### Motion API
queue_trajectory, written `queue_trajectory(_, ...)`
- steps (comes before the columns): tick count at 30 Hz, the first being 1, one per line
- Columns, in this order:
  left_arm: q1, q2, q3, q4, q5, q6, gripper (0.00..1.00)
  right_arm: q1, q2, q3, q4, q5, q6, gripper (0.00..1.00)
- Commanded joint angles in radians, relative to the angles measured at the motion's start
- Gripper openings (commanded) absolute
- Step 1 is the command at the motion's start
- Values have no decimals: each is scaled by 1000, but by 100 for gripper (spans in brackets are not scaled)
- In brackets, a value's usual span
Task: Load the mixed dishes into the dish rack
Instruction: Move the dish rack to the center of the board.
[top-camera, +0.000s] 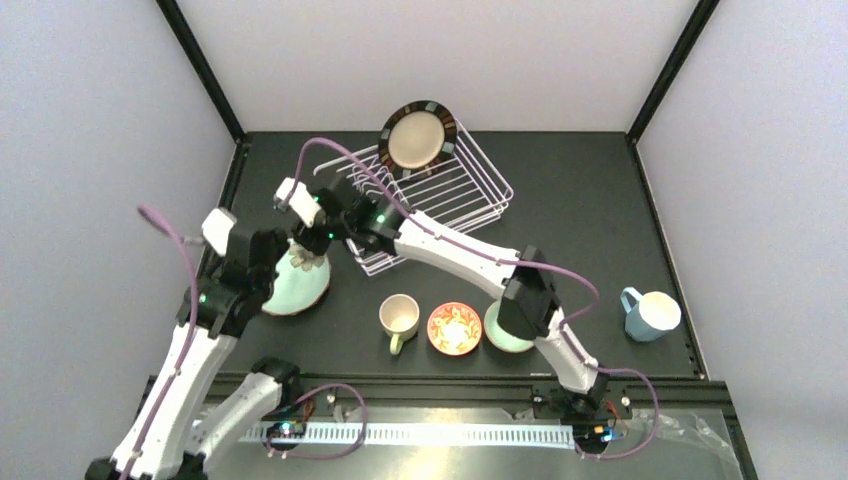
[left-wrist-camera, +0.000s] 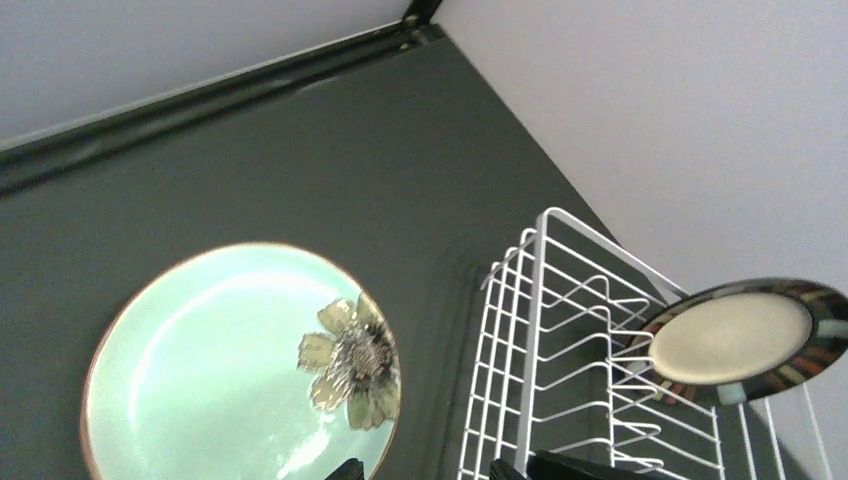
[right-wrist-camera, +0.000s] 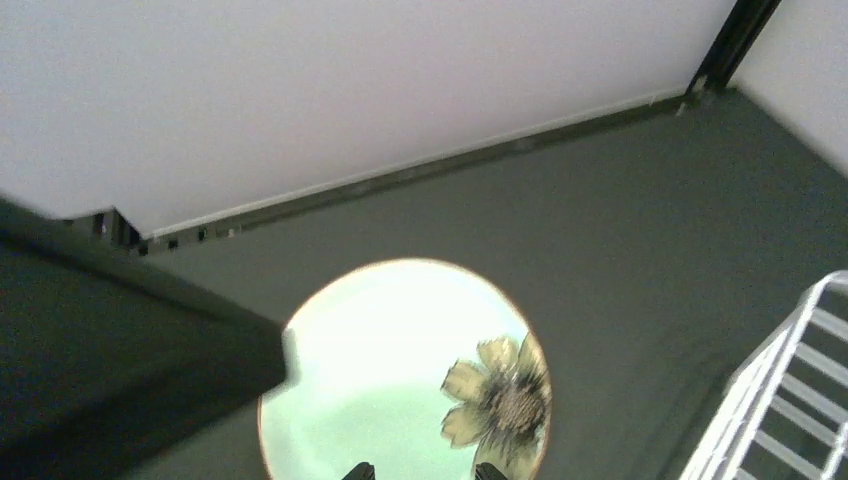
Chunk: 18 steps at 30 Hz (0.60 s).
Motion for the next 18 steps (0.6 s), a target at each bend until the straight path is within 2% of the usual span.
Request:
queue_trajectory(1,6,-129,-113,-69,-17,-257,71,5,63,-25,-54,-20,87,58)
queue_trajectory(7,6,-226,-226,-63,3,-390,71,4,164,30,-91,15,102,58)
queue_trajectory(9,5,-229,-239,-52,9,-411,73,4,198,54,-111,44,105,66)
queue_trajectory(18,5,-220,-297,22,53,-426,79,-1,297,105,-143,127,95,79)
